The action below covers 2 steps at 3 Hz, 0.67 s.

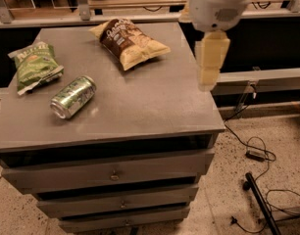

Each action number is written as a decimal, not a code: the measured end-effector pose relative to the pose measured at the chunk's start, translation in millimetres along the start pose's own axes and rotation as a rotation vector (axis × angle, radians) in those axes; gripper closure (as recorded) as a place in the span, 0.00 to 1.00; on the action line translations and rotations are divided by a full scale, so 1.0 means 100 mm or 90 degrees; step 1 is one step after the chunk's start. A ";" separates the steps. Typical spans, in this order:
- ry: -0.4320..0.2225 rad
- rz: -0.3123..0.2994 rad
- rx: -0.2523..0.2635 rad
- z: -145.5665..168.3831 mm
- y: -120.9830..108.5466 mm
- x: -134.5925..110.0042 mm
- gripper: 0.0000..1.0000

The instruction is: Pick green can

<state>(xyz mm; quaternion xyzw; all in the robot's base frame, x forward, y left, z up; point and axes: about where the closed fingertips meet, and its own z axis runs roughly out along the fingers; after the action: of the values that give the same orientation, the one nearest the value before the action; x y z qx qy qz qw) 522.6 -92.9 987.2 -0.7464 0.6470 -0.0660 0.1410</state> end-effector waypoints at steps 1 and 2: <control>-0.011 -0.125 -0.014 0.19 -0.17 -0.76 0.00; -0.031 -0.225 -0.045 0.47 -0.17 -1.43 0.00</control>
Offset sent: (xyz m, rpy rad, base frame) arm -0.0082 0.2277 -0.0613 -0.1225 0.1279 0.5736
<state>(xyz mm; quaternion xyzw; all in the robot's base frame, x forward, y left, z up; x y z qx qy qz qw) 529.5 55.4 959.4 -0.8546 0.5038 -0.0486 0.1165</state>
